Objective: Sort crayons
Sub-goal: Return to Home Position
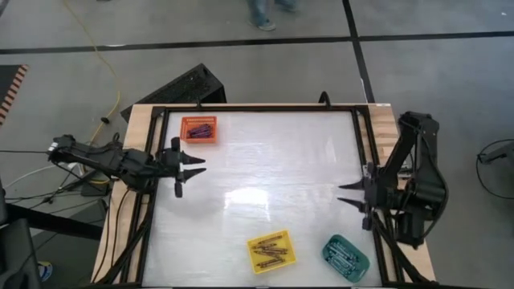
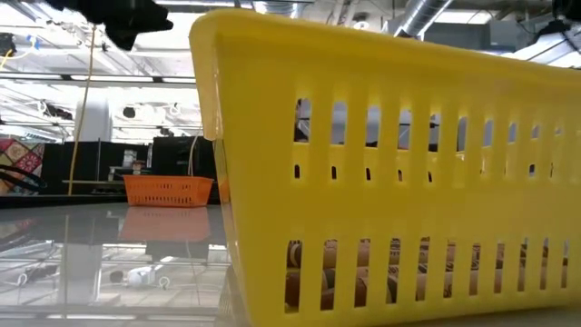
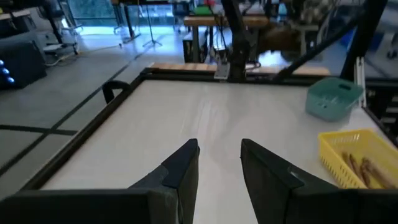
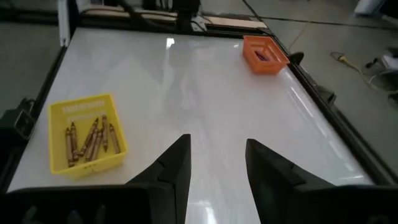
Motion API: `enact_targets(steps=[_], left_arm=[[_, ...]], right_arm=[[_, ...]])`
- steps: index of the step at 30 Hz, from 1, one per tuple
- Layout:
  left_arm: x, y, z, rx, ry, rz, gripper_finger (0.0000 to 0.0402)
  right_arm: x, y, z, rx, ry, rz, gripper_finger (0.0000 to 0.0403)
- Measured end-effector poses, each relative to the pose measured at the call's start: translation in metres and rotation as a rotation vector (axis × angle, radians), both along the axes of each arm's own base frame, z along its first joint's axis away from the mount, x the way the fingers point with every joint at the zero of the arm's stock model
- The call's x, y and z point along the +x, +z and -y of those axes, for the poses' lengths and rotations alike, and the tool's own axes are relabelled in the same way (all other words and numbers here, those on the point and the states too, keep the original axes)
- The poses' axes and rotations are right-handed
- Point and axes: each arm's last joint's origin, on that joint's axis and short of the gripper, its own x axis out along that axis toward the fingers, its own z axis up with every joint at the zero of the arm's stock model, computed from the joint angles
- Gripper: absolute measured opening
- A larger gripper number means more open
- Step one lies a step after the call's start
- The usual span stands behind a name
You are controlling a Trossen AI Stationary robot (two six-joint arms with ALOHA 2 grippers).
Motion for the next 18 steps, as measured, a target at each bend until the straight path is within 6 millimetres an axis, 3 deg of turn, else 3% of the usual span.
enact_targets(steps=[10,14,18], left_arm=[[-0.008,-0.040,0.003,-0.077,-0.014,0.079,0.0110],[-0.007,-0.052,0.004,-0.093,-0.015,0.084,0.0110],[-0.006,-0.061,0.005,-0.098,-0.018,0.091,0.0110]], right_arm=[[-0.026,-0.076,0.050,0.122,-0.008,0.232,0.0148],[-0.027,-0.091,0.060,0.059,0.019,0.404,0.0148],[-0.020,-0.099,0.069,0.010,-0.070,0.424,0.0148]])
